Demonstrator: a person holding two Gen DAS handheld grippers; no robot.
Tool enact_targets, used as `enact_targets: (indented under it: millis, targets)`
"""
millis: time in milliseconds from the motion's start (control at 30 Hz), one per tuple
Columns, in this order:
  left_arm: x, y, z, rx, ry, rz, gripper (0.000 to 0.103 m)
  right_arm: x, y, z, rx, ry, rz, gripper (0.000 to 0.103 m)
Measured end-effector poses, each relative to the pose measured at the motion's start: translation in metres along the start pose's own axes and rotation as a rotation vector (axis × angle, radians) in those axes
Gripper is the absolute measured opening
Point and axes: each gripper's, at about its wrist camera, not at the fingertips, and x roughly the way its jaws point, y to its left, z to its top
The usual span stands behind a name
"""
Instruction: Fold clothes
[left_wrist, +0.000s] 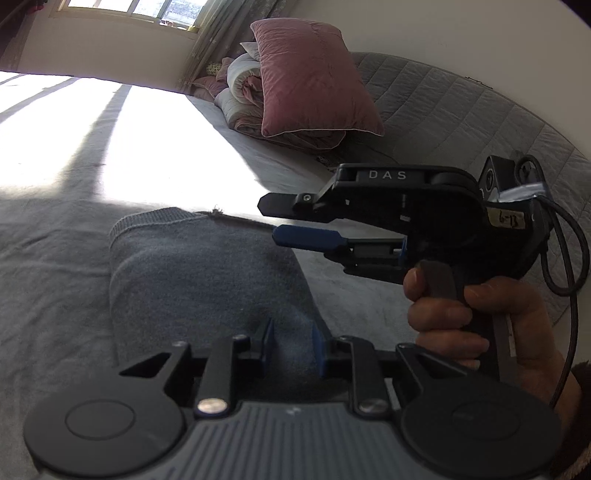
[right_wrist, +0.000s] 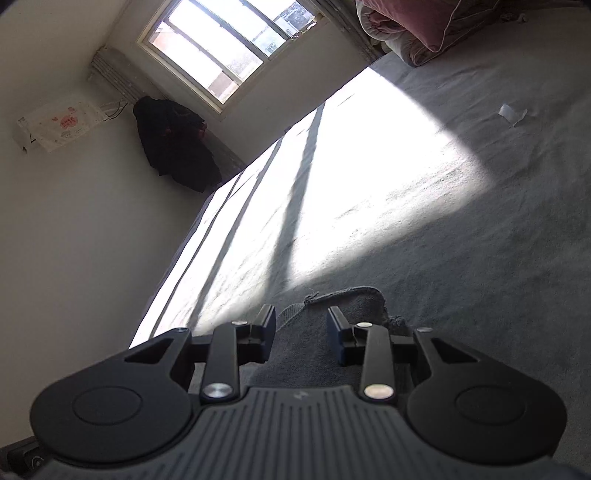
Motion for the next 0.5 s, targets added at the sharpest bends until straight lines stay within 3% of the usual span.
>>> enact_targets:
  millis: [100, 233, 267, 333, 500]
  targets:
    - [0.0, -0.009, -0.014, 0.009, 0.014, -0.026, 0.023, 0.013, -0.014, -0.004, -0.014, 0.041, -0.076, 0.035]
    - [-0.008, -0.018, -0.015, 0.068, 0.028, -0.019, 0.024, 0.014, -0.031, -0.006, 0.0, 0.059, -0.129, 0.022]
    - [-0.013, -0.017, -0.012, 0.061, 0.029, -0.025, 0.024, 0.011, -0.031, -0.005, 0.004, 0.053, -0.122, 0.022]
    - [-0.023, -0.012, -0.004, 0.037, 0.006, -0.021, 0.026, 0.003, -0.027, -0.003, -0.002, 0.04, -0.105, 0.031]
    - [-0.035, 0.011, 0.007, -0.022, -0.048, 0.061, 0.03, -0.016, -0.008, -0.001, -0.085, 0.016, -0.085, 0.033]
